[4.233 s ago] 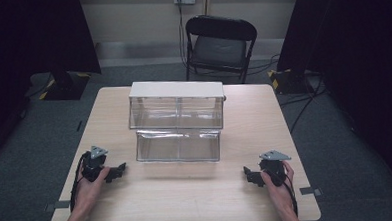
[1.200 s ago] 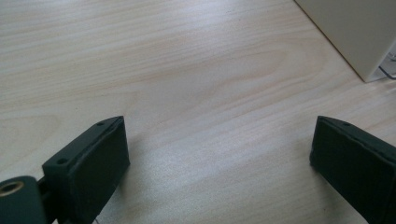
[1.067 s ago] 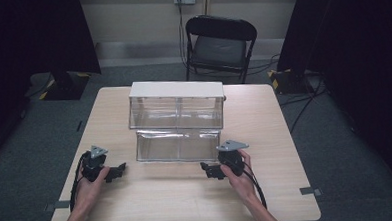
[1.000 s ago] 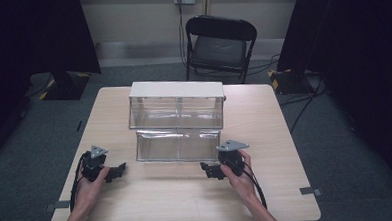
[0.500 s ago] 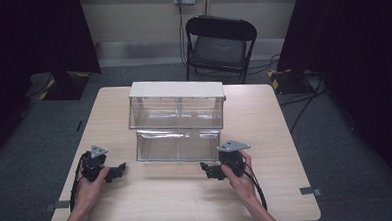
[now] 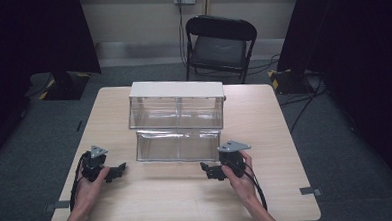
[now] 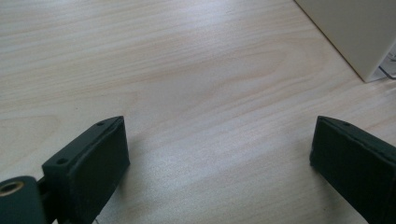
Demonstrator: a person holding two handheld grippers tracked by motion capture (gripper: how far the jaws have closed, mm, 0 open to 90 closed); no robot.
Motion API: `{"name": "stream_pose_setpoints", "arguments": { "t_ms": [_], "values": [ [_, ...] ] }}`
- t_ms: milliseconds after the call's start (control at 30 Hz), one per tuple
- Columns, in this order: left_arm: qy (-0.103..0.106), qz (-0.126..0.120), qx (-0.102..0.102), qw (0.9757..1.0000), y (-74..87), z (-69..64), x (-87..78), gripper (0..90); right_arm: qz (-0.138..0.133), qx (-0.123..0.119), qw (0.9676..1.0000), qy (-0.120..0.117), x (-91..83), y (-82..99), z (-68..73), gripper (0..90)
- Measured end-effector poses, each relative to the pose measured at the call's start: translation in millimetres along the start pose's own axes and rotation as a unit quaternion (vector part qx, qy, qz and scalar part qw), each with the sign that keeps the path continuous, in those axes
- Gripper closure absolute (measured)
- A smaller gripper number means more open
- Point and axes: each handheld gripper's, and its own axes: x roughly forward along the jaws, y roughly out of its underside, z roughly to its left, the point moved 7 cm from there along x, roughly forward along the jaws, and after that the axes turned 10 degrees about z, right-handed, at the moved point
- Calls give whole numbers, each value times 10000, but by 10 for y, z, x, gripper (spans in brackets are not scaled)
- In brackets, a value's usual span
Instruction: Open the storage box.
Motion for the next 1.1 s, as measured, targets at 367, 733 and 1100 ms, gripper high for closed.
{"name": "stream_pose_setpoints", "arguments": {
  "t_ms": [367,733,1100],
  "values": [
    [0,1,1,10000,0,0,0,40,-39,-14,10000,-35,-40,-4,18,136],
    [0,1,1,10000,0,0,0,40,-104,4,9999,-19,-67,-11,34,136],
    [-1,2,4,10000,0,1,0,40,-155,18,9999,-25,-97,-19,46,136]
  ]
}}
